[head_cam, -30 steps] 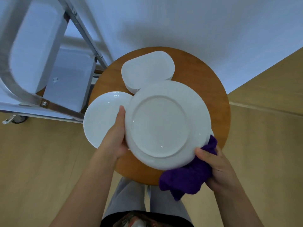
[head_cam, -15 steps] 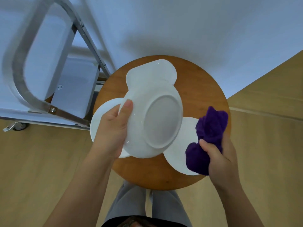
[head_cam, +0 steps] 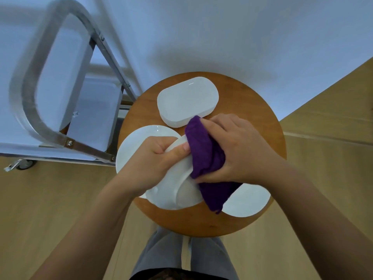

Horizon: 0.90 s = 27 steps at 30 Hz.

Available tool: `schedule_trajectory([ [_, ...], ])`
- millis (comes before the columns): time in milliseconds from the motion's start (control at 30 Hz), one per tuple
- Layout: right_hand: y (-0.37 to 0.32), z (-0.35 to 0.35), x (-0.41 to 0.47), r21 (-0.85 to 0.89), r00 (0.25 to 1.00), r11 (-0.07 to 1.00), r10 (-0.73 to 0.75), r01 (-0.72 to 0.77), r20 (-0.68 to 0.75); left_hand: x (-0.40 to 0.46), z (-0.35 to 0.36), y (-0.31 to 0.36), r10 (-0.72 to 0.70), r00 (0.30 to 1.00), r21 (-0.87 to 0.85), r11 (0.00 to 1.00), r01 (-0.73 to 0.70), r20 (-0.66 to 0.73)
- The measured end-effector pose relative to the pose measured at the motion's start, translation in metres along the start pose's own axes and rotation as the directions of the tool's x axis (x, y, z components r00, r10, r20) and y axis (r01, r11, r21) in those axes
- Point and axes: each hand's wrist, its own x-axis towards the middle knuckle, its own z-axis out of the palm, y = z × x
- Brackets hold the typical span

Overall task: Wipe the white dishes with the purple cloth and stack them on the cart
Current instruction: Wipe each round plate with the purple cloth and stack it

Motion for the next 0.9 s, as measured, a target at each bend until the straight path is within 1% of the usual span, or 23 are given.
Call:
schedule_trajectory([
  [33, 0.006, -0.002, 0.001, 0.089, 1.0, 0.996, 0.02, -0.02, -0.003, 0.0, -0.004, 0.001, 0.003, 1.0, -0.021, 1.0, -0.003, -0.009],
  [67, 0.011, -0.003, 0.0, 0.225, 0.998, 0.973, 0.059, -0.058, -0.001, -0.001, -0.007, 0.002, 0.0, 1.0, -0.073, 0.997, -0.002, -0.021],
  [133, 0.019, -0.002, -0.004, 0.519, 0.986, 0.844, 0.164, -0.133, -0.014, -0.001, -0.014, 0.003, -0.009, 1.0, -0.221, 0.975, 0.003, -0.028],
  [167, 0.021, 0.001, -0.006, 0.608, 0.978, 0.78, 0.208, -0.149, -0.027, -0.001, -0.016, 0.002, -0.013, 1.0, -0.267, 0.964, 0.005, -0.027],
  [200, 0.023, 0.003, -0.008, 0.655, 0.97, 0.738, 0.242, -0.162, -0.032, 0.0, -0.017, 0.001, -0.016, 1.0, -0.287, 0.958, 0.009, -0.022],
  [267, 0.026, 0.011, -0.014, 0.723, 0.953, 0.656, 0.303, -0.218, 0.012, -0.001, -0.017, -0.004, -0.033, 0.999, -0.317, 0.948, 0.031, -0.001],
  [300, 0.026, 0.017, -0.017, 0.764, 0.94, 0.594, 0.339, -0.252, 0.046, 0.0, -0.017, -0.006, -0.047, 0.999, -0.357, 0.933, 0.044, 0.0],
  [333, 0.025, 0.024, -0.021, 0.818, 0.922, 0.504, 0.379, -0.276, 0.078, 0.0, -0.017, -0.008, -0.065, 0.998, -0.42, 0.906, 0.05, -0.022],
  [400, 0.018, 0.041, -0.025, 0.922, 0.869, 0.267, 0.478, -0.281, 0.127, 0.002, -0.018, -0.013, -0.104, 0.989, -0.555, 0.831, 0.027, -0.109],
  [433, 0.013, 0.049, -0.026, 0.952, 0.831, 0.156, 0.537, -0.265, 0.144, 0.004, -0.017, -0.016, -0.119, 0.982, -0.6, 0.8, 0.007, -0.147],
  [467, 0.009, 0.056, -0.027, 0.968, 0.791, 0.071, 0.592, -0.241, 0.154, 0.005, -0.015, -0.018, -0.135, 0.976, -0.628, 0.778, -0.002, -0.169],
  [533, -0.001, 0.066, -0.027, 0.977, 0.715, -0.052, 0.674, -0.205, 0.186, 0.007, -0.006, -0.021, -0.2, 0.959, -0.668, 0.744, 0.014, -0.203],
  [600, -0.015, 0.077, -0.027, 0.955, 0.62, -0.2, 0.728, -0.217, 0.293, 0.009, 0.005, -0.021, -0.29, 0.924, -0.719, 0.695, 0.024, -0.249],
  [667, -0.028, 0.091, -0.025, 0.911, 0.547, -0.336, 0.728, -0.24, 0.413, 0.012, 0.016, -0.019, -0.33, 0.896, -0.746, 0.665, -0.003, -0.298],
  [700, -0.031, 0.095, -0.024, 0.894, 0.529, -0.381, 0.722, -0.236, 0.447, 0.012, 0.022, -0.02, -0.335, 0.889, -0.746, 0.666, -0.013, -0.314],
  [733, -0.029, 0.094, -0.024, 0.886, 0.53, -0.411, 0.712, -0.217, 0.46, 0.01, 0.027, -0.021, -0.332, 0.888, -0.743, 0.669, -0.015, -0.317],
  [767, -0.023, 0.09, -0.024, 0.883, 0.553, -0.427, 0.696, -0.192, 0.457, 0.007, 0.029, -0.024, -0.317, 0.901, -0.747, 0.665, -0.012, -0.297],
  [800, -0.013, 0.082, -0.027, 0.89, 0.598, -0.419, 0.671, -0.182, 0.438, 0.003, 0.028, -0.027, -0.291, 0.925, -0.761, 0.649, 0.003, -0.245],
  [833, -0.002, 0.073, -0.031, 0.902, 0.652, -0.383, 0.635, -0.199, 0.414, -0.001, 0.024, -0.03, -0.264, 0.949, -0.784, 0.62, 0.032, -0.17],
  [867, 0.011, 0.065, -0.036, 0.914, 0.702, -0.318, 0.59, -0.251, 0.398, -0.004, 0.016, -0.033, -0.24, 0.967, -0.807, 0.586, 0.078, -0.081],
  [900, 0.022, 0.058, -0.039, 0.921, 0.747, -0.226, 0.539, -0.318, 0.39, -0.005, 0.008, -0.036, -0.211, 0.977, -0.82, 0.555, 0.143, 0.028],
])
